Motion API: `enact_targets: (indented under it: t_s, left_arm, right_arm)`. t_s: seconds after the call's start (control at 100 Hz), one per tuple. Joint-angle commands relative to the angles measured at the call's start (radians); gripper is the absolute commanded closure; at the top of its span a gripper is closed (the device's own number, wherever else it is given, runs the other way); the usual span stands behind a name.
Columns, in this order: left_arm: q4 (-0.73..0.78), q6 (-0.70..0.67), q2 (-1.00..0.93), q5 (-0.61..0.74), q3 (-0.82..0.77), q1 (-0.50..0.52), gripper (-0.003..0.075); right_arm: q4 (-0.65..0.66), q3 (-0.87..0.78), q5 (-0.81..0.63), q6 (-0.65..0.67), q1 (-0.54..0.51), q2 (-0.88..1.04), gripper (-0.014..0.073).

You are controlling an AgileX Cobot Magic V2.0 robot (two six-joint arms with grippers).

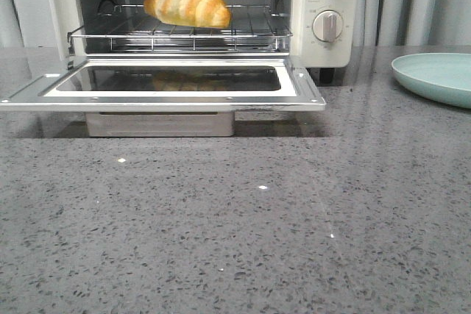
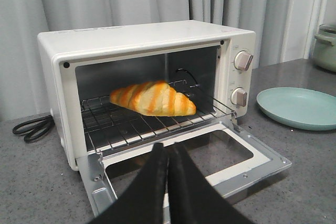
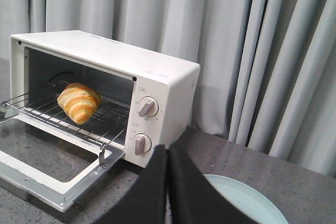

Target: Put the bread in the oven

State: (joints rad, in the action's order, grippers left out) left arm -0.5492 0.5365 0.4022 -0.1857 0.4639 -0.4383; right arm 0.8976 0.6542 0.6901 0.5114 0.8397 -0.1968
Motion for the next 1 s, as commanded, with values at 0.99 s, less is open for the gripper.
enact_targets:
  t_s: [0.99]
  left_arm:
    - [0.427,-0.499,-0.43,-0.054,-0.488,0.355,0.0742]
  right_arm:
    - [0.05,0.018,-0.057,0.004,-0.002,-0.015,0.0641]
